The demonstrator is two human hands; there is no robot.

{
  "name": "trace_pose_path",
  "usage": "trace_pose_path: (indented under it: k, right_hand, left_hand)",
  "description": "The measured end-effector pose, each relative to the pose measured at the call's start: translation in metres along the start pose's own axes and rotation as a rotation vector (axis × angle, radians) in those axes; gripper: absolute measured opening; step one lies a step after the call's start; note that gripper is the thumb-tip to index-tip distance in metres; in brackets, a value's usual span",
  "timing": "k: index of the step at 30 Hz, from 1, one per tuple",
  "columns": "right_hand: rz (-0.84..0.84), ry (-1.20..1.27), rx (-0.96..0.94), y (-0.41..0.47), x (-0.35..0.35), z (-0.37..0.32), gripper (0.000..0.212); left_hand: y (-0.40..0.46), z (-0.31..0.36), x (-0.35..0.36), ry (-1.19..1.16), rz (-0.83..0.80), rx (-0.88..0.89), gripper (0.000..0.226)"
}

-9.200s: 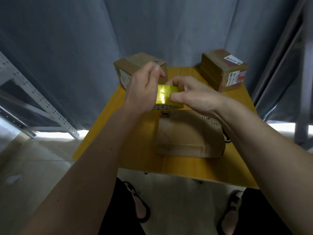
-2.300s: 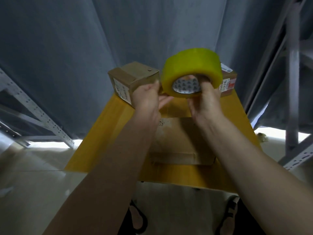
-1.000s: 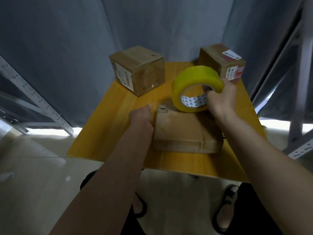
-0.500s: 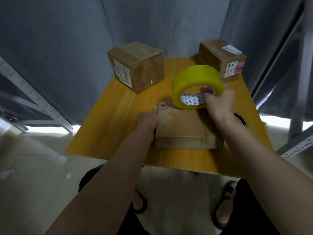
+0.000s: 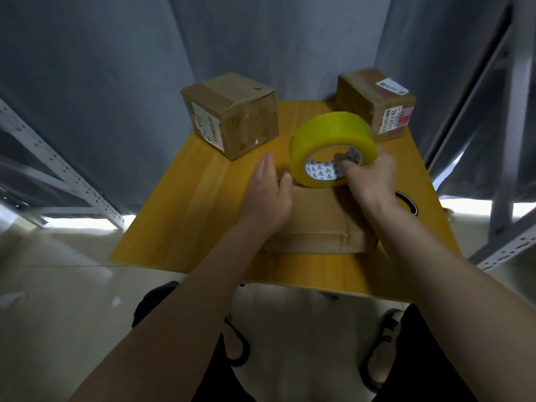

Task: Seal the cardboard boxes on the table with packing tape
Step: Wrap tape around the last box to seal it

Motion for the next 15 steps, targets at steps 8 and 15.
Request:
trace_pose_path:
  k: [8, 15]
  right_hand:
    - [-0.001, -0.033, -0.031, -0.0003, 0.0027, -0.0015, 0.037]
    - [0.017, -0.073, -0.07, -0.0019, 0.0035, -0.0043, 0.032]
  left_hand:
    - [-0.0105, -0.0026, 0.0081, 0.627, -0.256, 0.002, 0.104]
    - [-0.0074, -0.0012, 0.0071, 0.693, -0.308, -0.023, 0.101]
Point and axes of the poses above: each hand's wrist, its own y-axis towards the middle knuckle, its own x-axis out of the palm, z = x × y, the point moved 3 cm from there along y, towards the middle knuckle, and after that the axes turned 11 degrees about -y, right-handed, at the moved point
